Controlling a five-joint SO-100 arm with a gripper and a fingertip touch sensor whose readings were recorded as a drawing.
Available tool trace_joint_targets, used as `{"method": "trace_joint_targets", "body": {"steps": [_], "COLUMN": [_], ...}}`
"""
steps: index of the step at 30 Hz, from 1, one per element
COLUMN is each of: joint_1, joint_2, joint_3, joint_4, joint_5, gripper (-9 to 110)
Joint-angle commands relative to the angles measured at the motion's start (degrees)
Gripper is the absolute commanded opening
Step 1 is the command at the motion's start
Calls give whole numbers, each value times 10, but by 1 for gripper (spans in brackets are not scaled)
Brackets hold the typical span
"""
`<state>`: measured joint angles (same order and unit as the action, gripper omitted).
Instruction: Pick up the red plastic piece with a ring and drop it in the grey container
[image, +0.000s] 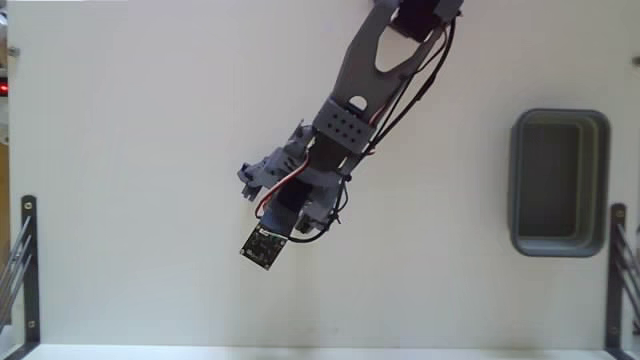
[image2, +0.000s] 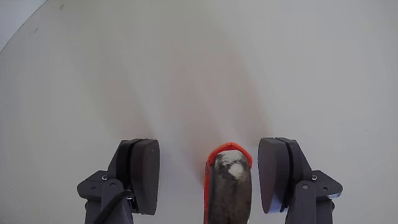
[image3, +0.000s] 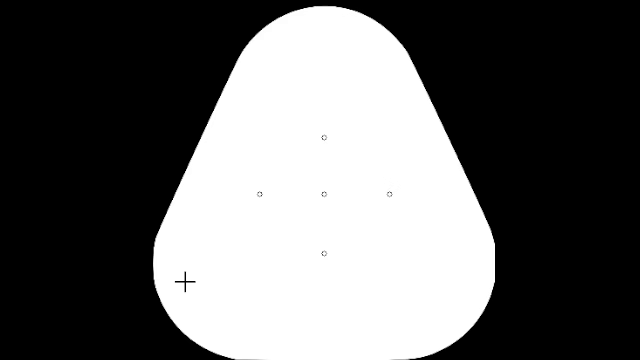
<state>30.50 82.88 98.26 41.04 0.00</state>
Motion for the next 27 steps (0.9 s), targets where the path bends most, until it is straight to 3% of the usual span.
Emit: {"method": "trace_joint_targets", "body": {"steps": [1,27], "joint_1": [14,14], "joint_2": [17,17], "joint_3": [2,2], "joint_4": [-5,-5], "joint_5": [0,0], "gripper": [96,89]}}
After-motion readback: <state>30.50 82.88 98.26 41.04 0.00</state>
